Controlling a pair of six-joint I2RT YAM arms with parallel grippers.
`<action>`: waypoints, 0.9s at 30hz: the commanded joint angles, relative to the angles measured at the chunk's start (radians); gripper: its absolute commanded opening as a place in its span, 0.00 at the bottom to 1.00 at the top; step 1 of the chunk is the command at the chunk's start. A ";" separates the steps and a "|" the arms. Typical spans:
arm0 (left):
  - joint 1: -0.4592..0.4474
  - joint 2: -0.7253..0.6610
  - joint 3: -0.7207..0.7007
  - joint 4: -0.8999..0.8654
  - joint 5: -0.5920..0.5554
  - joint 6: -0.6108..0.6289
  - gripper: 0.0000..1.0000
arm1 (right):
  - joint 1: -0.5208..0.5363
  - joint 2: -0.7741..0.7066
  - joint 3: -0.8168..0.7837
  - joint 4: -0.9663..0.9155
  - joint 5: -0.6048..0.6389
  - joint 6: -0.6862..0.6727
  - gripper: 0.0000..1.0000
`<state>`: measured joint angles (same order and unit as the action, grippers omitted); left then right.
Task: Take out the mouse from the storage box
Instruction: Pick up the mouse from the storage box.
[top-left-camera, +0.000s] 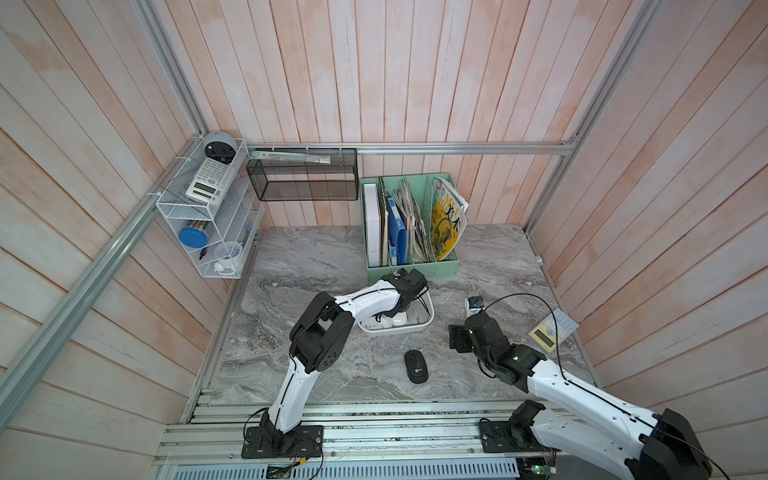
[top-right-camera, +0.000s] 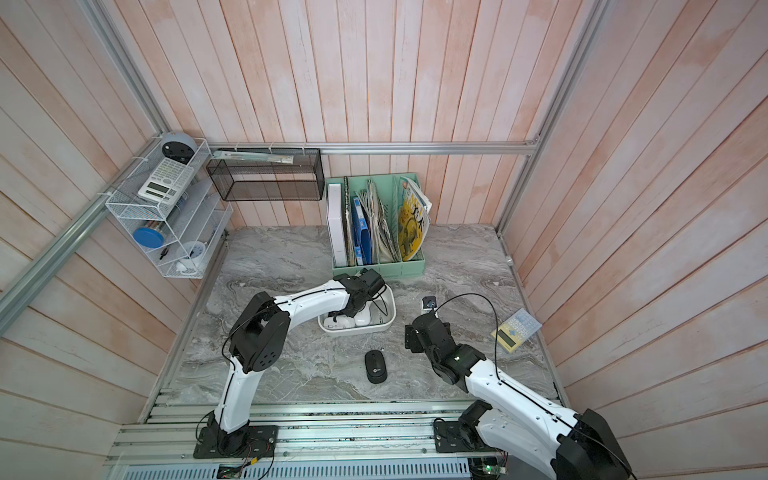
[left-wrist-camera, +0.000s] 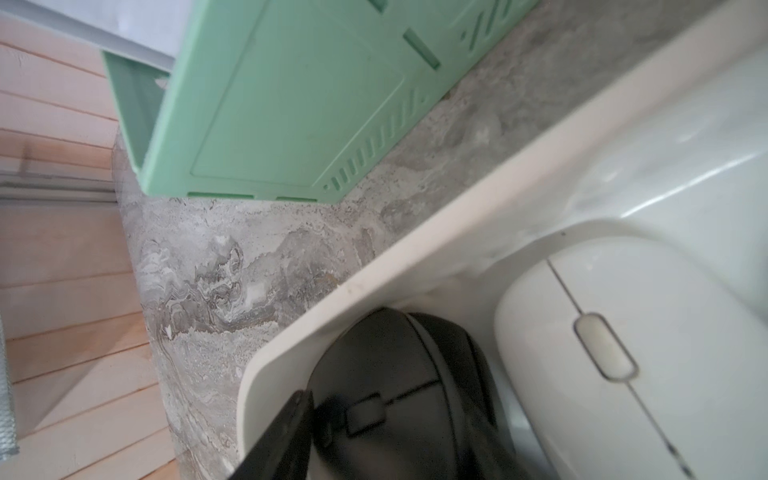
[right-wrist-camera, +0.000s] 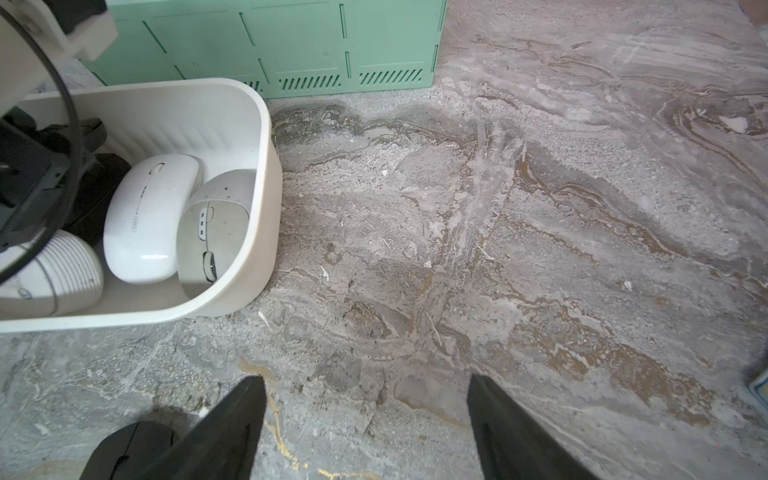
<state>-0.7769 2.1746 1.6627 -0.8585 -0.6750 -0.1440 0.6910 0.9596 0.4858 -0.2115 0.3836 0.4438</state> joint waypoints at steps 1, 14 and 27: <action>0.015 -0.015 -0.035 0.013 -0.009 -0.028 0.49 | -0.006 0.008 -0.005 0.014 0.001 0.006 0.83; 0.042 -0.009 -0.068 0.035 0.005 -0.034 0.46 | -0.007 0.031 0.002 0.020 -0.001 0.006 0.83; 0.023 -0.091 -0.061 0.042 -0.024 -0.057 0.22 | -0.008 0.032 0.002 0.021 -0.003 0.006 0.83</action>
<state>-0.7460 2.1483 1.6085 -0.8051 -0.6827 -0.1810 0.6891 0.9874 0.4858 -0.2012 0.3832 0.4438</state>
